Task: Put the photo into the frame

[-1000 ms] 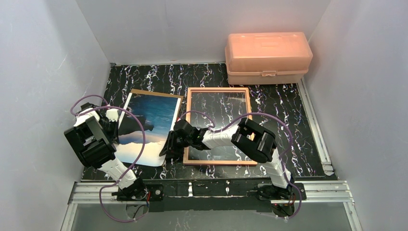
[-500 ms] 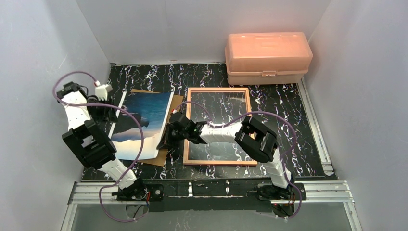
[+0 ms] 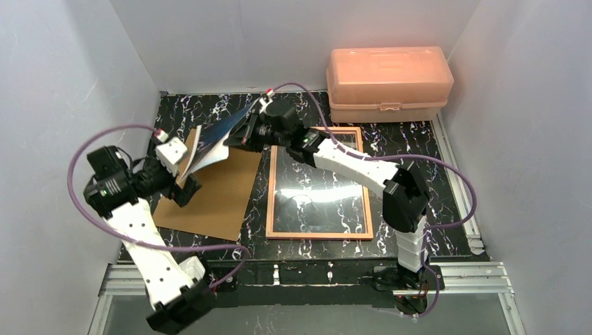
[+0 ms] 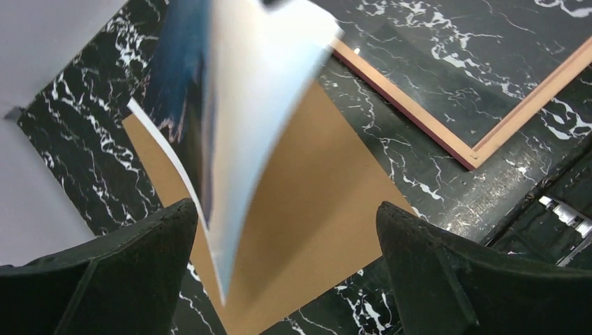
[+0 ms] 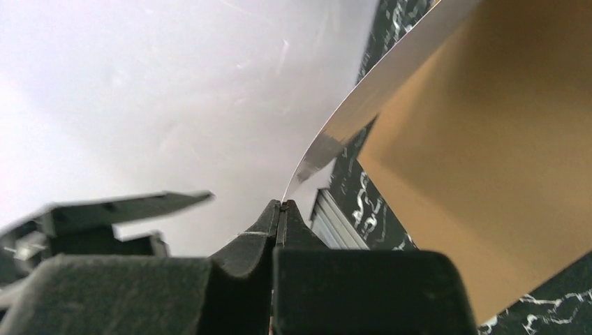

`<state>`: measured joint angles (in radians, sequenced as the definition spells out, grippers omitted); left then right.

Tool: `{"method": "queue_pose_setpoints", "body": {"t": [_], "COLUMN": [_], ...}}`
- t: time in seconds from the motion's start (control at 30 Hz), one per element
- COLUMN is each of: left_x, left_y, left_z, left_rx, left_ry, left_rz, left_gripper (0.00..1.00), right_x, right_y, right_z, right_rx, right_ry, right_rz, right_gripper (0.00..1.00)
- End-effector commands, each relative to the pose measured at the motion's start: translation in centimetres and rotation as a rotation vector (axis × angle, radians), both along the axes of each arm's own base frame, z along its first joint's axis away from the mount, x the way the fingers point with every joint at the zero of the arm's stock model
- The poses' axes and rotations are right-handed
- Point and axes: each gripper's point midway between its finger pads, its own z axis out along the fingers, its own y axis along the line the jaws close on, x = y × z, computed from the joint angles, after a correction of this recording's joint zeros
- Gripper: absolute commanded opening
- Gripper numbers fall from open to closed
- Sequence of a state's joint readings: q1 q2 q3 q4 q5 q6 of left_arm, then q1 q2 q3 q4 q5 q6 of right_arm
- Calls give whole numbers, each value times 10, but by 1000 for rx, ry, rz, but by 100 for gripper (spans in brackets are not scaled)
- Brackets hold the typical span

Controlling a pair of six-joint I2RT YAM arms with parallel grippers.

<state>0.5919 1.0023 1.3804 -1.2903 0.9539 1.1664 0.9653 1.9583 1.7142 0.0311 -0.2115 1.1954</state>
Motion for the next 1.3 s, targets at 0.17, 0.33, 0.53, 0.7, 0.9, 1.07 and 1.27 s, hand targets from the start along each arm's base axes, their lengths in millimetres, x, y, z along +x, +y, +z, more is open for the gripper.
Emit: {"method": "queue_pose_setpoints", "body": {"t": [0.17,0.33,0.53,0.7,0.9,1.07,1.27], "left_x": [-7,-6,13,31,42,35,37], "left_y": [-35,-48,-53,-49,-46,-58,-59], "left_z": [6,7,11,7,2,-10,-27], "left_rx": [-41,8,59,72,43,27,46], "left_ry": [-182,-253,-332,-299,-223,-164,-105], "left_rz": [-216,-329,-369,-333,-303,-343,-339], "left_gripper": [99,99,91,78,61,54,50], "right_x": [16,25,23,18,11,8,5], "right_y": [-43,-63,-72,-76,-79,-79,-74], "right_z": [104,123,140,148,145,148,153], "right_rx": [153,192,236,262,285,305,324], "right_ry": [-95,-96,-97,-96,-75,-71,-65], "right_rz": [-72,-121,-147,-140,-128,-118,-101], "right_gripper": [1,1,1,1,1,1,1]}}
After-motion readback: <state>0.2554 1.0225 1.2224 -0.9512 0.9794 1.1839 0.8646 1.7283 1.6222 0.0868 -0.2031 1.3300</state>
